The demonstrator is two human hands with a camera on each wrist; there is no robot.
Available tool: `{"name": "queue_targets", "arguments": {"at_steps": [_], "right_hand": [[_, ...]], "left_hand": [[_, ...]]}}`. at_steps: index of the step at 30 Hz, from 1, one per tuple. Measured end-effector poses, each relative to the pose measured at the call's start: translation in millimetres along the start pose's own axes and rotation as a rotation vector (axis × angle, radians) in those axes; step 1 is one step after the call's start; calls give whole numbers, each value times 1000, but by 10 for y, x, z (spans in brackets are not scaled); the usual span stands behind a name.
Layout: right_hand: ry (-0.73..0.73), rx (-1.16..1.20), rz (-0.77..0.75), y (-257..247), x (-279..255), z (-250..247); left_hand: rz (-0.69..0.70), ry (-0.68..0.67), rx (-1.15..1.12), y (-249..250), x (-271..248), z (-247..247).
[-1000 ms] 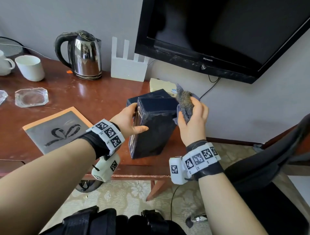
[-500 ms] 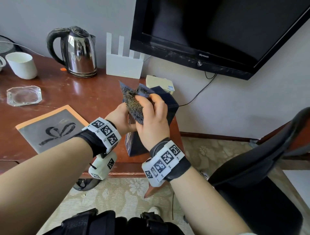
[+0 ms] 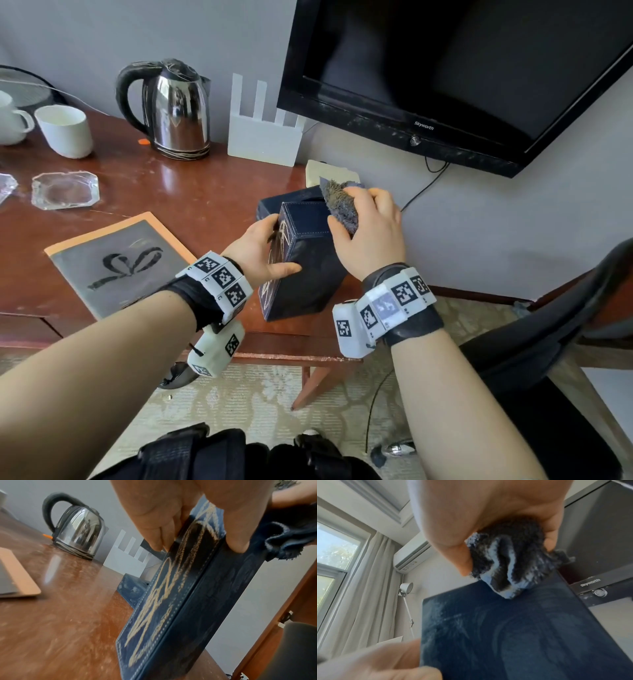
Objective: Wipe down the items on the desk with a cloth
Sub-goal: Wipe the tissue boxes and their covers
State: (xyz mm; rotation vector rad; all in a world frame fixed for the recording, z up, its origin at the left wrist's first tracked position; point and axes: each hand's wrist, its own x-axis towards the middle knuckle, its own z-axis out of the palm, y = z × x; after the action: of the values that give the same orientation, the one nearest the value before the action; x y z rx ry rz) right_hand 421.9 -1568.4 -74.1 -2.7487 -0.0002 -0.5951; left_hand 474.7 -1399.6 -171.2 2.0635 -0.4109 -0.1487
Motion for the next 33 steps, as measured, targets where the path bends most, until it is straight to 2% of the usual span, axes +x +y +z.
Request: {"name": "queue_targets", "arguments": {"at_steps": [3, 6, 9, 13, 15, 17, 20, 22, 24, 29, 33], "right_hand": [[-29, 21, 62, 24, 25, -71], [-60, 9, 54, 66, 32, -108], [-70, 27, 37, 174, 61, -149], [-61, 149, 99, 472, 118, -205], [-103, 195, 137, 656, 116, -187], [-150, 232, 164, 833, 103, -147], [-217, 246, 162, 1061, 54, -68], [-277, 267, 137, 1157, 22, -2], [-336, 263, 90, 1218, -20, 92], [-432, 193, -91, 1209, -182, 353], [-348, 112, -296, 1151, -287, 455]], "left_hand": [[-40, -23, -63, -71, -76, 73], [-103, -40, -27, -48, -126, 130], [-95, -65, 180, 108, -153, 74], [-64, -52, 373, 447, -169, -78], [-82, -50, 453, 589, -177, -91], [-137, -74, 574, 694, -177, -31], [-268, -187, 751, 747, -176, 131], [-359, -241, 804, 710, -163, 232], [-414, -241, 820, 655, -157, 341], [-358, -160, 795, 544, -155, 599], [-359, -89, 753, 412, -295, 522]]}}
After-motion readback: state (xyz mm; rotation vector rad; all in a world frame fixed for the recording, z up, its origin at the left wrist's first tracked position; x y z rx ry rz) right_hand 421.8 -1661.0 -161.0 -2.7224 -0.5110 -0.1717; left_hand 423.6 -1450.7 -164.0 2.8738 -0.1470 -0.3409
